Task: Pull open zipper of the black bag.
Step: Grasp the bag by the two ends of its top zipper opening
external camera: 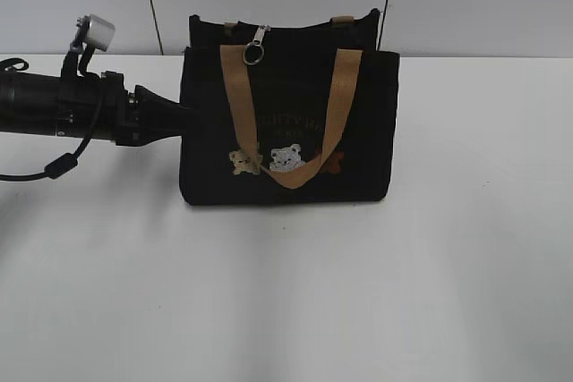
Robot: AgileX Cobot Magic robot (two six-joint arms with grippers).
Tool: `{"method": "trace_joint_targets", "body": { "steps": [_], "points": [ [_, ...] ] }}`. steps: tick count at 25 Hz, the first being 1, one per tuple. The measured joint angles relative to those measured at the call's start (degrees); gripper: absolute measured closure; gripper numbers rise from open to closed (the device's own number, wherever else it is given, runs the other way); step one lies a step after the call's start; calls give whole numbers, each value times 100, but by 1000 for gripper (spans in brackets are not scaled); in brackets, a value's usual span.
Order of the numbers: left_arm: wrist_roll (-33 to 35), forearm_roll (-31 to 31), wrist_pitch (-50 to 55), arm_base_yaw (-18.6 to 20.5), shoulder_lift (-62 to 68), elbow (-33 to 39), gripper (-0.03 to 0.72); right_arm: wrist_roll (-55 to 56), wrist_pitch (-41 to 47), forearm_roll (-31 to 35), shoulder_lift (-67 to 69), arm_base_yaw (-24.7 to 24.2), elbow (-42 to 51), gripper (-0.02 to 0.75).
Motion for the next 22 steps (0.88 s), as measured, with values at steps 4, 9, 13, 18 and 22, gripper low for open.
{"method": "trace_joint_targets", "body": {
  "steps": [4,9,13,18,22],
  "points": [
    [0,0,6,0,0,0,651,-1615,-220,1107,1115,0,-282,255],
    [0,0,11,0,0,0,651,-3370,-359,2698,2580,0,-646,255],
    [0,0,11,0,0,0,651,-4663,-449,4085,3635,0,-1005,255],
    [0,28,11,0,0,0,651,-5671,-346,5003,4846,246,-1576,255],
    [0,31,17,0,0,0,651,-5896,-389,5110,5714,857,-2155,255]
  ]
}}
